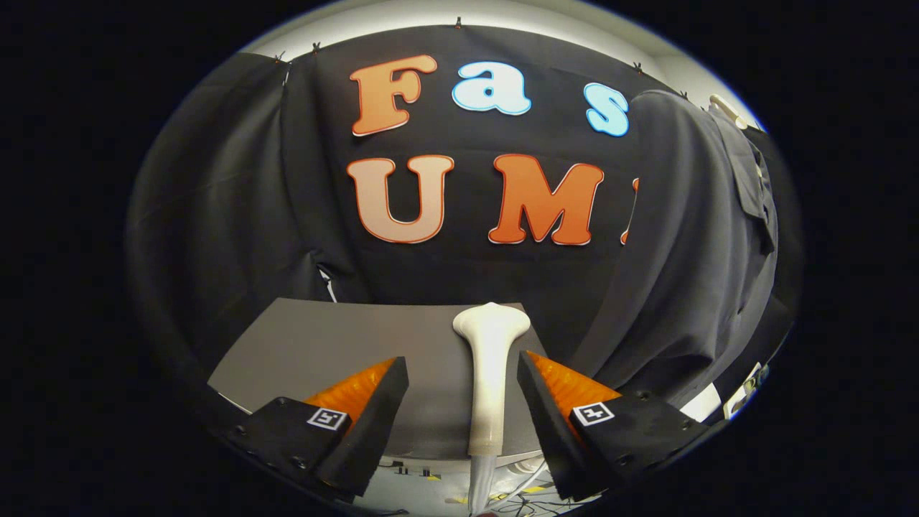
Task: Iron the clothes twice with a garment steamer, once on the left side and once on the right side.
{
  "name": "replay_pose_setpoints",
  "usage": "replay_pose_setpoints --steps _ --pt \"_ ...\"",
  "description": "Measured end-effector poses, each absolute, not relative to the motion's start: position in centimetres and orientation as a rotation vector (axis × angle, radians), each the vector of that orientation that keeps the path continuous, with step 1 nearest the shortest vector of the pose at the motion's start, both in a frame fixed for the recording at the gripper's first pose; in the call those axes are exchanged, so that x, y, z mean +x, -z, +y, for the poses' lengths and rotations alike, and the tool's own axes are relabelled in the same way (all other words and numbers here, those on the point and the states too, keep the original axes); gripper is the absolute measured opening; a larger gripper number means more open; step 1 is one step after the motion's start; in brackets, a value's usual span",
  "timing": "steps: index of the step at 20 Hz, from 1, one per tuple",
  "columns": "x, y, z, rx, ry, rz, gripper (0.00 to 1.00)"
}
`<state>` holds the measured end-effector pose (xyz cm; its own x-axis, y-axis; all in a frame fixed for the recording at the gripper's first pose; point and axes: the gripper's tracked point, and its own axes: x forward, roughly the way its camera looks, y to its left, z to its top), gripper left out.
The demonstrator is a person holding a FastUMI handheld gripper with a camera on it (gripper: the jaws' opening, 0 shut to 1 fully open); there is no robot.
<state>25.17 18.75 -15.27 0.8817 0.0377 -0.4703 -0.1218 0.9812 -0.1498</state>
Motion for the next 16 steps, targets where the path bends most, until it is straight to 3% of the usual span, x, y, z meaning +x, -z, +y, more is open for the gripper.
replay_pose_setpoints --steps 16 --pt "33.0 25.1 16.4 -0.151 0.018 0.712 0.99"
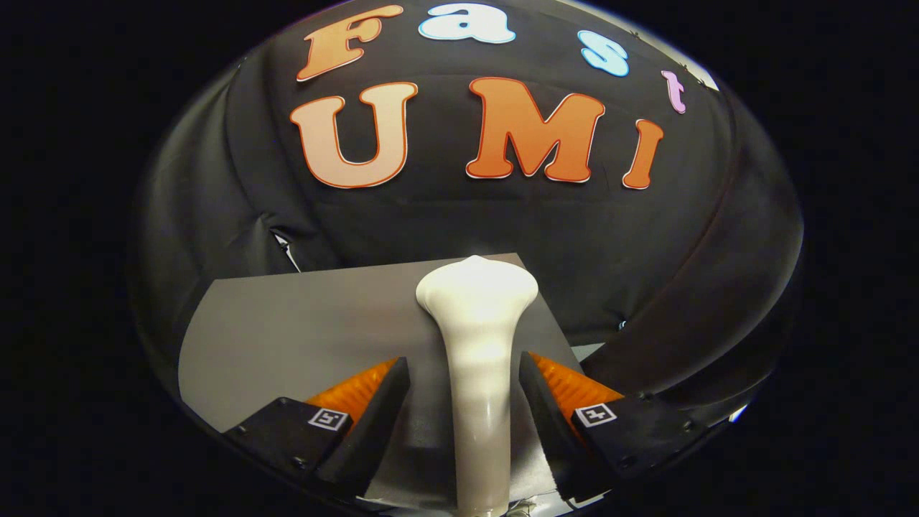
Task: Iron the clothes twice with a garment steamer, once on the left side and once on the right side.
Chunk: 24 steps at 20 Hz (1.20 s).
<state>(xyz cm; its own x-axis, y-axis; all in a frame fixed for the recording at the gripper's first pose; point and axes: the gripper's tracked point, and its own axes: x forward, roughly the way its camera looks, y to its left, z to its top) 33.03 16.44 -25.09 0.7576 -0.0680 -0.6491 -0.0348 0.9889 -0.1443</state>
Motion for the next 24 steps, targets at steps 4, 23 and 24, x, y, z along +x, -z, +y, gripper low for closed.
replay_pose_setpoints --steps 4,23,24 --pt "34.1 25.6 17.0 -0.155 0.019 0.732 0.95" --pt "31.8 20.8 15.9 -0.169 0.045 0.494 0.39" --pt "30.9 20.3 16.4 -0.164 0.030 0.460 0.39"
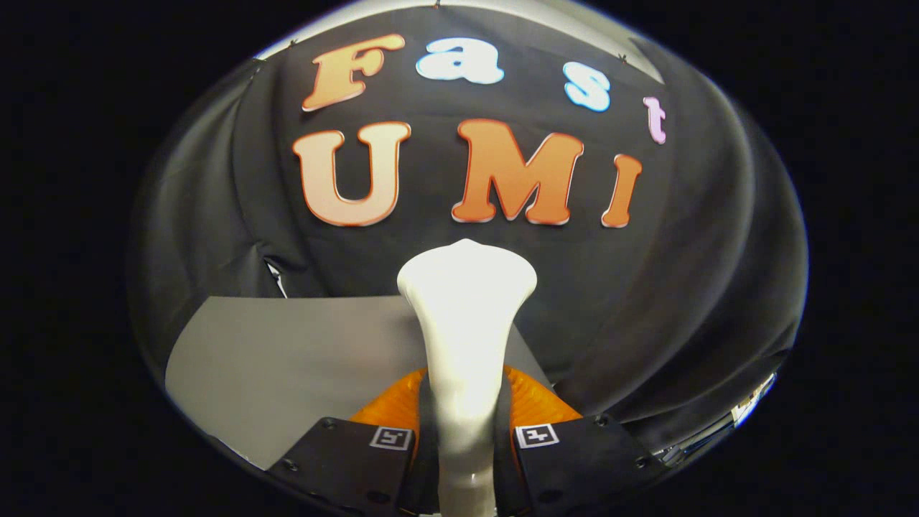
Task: Iron the clothes twice with a garment steamer, once on the left side and once on the right side.
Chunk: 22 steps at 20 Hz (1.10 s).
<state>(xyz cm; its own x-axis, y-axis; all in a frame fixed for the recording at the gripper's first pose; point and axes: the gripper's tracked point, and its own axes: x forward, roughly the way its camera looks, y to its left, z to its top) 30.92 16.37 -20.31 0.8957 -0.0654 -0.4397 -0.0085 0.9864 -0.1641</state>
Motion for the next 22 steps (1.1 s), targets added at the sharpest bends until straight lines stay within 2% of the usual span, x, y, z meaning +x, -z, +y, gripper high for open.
replay_pose_setpoints --steps 5,13,22 --pt "24.6 15.7 17.7 -0.099 -0.066 0.343 0.38" --pt "15.3 6.2 15.0 -0.115 -0.128 0.123 0.38" --pt "9.2 -1.0 5.3 -0.078 -0.078 0.011 0.37"
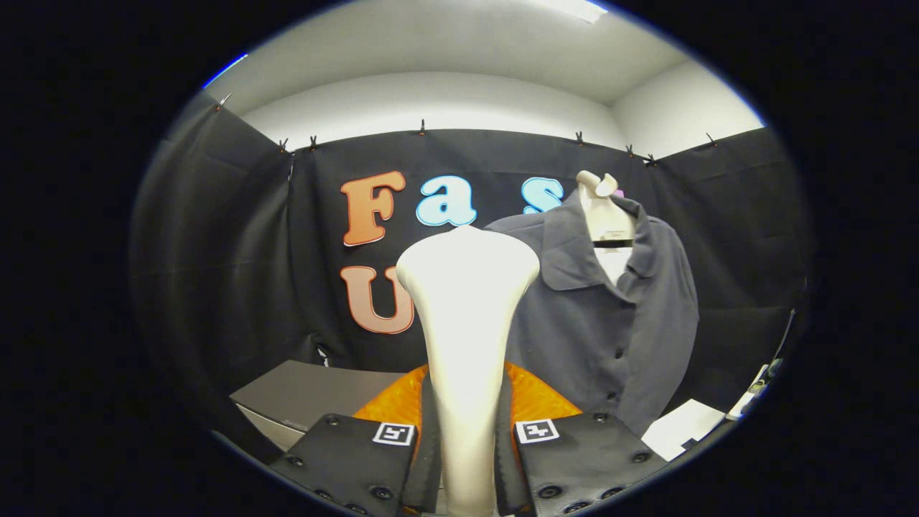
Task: Iron the clothes twice with a garment steamer, once on the left side and once on the right side.
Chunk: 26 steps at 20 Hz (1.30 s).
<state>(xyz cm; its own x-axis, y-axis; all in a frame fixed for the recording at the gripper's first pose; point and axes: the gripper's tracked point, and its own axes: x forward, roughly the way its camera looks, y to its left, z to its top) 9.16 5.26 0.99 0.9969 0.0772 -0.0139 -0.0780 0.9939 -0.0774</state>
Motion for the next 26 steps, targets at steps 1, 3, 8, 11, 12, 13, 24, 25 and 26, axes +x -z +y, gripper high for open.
replay_pose_setpoints --steps 1,3,8,11,12,13,24,25,26 --pt "8.8 -1.6 3.9 -0.077 -0.064 0.000 0.37" --pt "8.1 -2.9 1.1 -0.082 -0.039 -0.024 0.37" --pt "7.4 -6.1 -4.5 -0.092 -0.013 -0.087 0.37" --pt "8.8 -7.1 -7.7 -0.095 -0.001 -0.102 0.37" --pt "9.8 -7.3 -8.9 -0.087 -0.004 -0.100 0.37" --pt "10.7 -7.3 -9.8 -0.081 -0.003 -0.099 0.37" --pt "22.4 -3.3 -12.4 -0.129 -0.074 -0.048 0.38" --pt "22.9 -2.7 -12.4 -0.127 -0.081 -0.042 0.38" --pt "23.3 -2.0 -12.6 -0.128 -0.082 -0.034 0.37"
